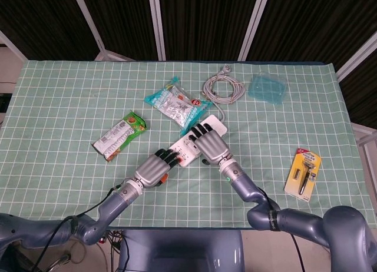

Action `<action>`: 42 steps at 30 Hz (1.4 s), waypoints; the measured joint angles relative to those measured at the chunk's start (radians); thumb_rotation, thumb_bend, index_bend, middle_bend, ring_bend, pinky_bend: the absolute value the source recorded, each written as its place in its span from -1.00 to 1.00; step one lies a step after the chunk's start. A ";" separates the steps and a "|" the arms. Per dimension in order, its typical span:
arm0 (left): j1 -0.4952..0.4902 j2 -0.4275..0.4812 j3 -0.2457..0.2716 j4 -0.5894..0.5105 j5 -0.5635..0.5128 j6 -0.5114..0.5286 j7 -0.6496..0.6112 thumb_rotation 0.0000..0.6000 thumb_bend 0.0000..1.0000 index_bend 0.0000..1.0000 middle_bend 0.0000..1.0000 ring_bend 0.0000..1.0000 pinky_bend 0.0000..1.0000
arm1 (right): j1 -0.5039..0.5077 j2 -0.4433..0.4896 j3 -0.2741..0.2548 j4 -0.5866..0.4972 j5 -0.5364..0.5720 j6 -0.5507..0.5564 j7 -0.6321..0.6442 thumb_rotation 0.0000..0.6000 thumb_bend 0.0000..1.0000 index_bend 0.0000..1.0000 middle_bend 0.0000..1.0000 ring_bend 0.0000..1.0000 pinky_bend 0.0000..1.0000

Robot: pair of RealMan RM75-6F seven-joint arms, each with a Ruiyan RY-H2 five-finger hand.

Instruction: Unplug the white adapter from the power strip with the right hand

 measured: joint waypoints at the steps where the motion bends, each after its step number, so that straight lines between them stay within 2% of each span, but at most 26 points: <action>1: 0.000 -0.001 0.001 0.002 0.002 -0.001 0.000 1.00 0.02 -0.66 -0.75 -0.87 -0.68 | 0.001 -0.004 -0.001 0.004 -0.001 0.000 0.001 1.00 -0.53 -0.41 -0.66 -0.75 -0.64; 16: -0.003 -0.007 0.006 0.010 0.011 -0.008 -0.008 1.00 0.03 -0.66 -0.75 -0.87 -0.68 | 0.020 -0.036 -0.003 0.062 -0.004 -0.010 0.009 1.00 -0.49 -0.27 -0.60 -0.74 -0.63; 25: -0.002 -0.013 0.006 0.024 0.011 -0.010 -0.016 1.00 0.02 -0.66 -0.75 -0.87 -0.68 | 0.022 -0.047 -0.008 0.081 -0.007 -0.015 0.019 1.00 -0.18 -0.15 -0.59 -0.74 -0.62; 36: 0.001 -0.016 0.007 0.027 0.016 -0.010 -0.023 1.00 0.02 -0.66 -0.76 -0.87 -0.68 | 0.022 -0.061 -0.015 0.095 -0.018 -0.012 0.033 1.00 0.36 0.08 -0.56 -0.74 -0.62; 42: 0.003 -0.019 0.010 0.030 0.020 -0.011 -0.027 1.00 0.02 -0.66 -0.76 -0.87 -0.68 | 0.019 -0.062 -0.014 0.092 -0.025 0.002 0.035 1.00 0.43 0.12 -0.55 -0.74 -0.62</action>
